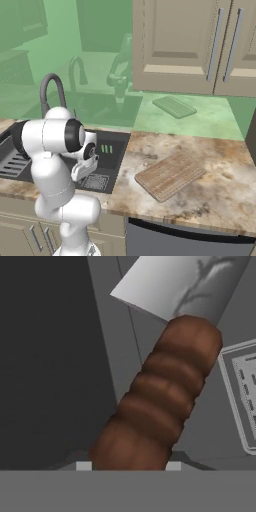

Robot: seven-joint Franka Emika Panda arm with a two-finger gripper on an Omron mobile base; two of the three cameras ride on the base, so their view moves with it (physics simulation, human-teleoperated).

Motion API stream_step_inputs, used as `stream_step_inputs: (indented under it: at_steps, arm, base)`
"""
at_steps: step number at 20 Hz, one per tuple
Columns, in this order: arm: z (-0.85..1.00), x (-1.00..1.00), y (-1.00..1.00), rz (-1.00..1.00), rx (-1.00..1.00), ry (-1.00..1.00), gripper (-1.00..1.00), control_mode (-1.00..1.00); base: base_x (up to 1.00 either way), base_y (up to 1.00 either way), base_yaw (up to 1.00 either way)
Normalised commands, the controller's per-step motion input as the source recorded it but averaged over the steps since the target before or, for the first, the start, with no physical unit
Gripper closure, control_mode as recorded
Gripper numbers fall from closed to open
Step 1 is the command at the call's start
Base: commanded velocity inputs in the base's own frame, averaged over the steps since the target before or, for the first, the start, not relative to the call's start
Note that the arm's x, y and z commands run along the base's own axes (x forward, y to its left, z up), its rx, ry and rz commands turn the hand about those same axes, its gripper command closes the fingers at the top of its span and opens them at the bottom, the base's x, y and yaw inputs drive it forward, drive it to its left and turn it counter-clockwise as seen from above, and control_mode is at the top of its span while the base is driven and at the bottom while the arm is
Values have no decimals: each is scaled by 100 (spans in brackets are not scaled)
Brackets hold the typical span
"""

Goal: Move the cutting board and knife to the sink. Then move spray from the cabinet to the counter.

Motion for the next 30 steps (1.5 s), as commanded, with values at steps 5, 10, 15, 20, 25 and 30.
stream_step_inputs:
  at_steps: [5,10,15,20,25,30]
  arm:
    - [-9,8,1,0,0,0,-100,-100]
    - [-8,7,13,0,0,0,-100,-100]
    - [0,1,0,0,0,0,-100,-100]
    - [8,0,0,0,0,0,-100,-100]
    - [57,0,-5,-3,0,-6,-100,-100]
    - [91,-3,-20,-11,0,-7,-100,-100]
  base:
    - [0,0,0]
    - [0,0,0]
    - [0,0,0]
    - [0,0,0]
    - [0,0,0]
    - [0,0,0]
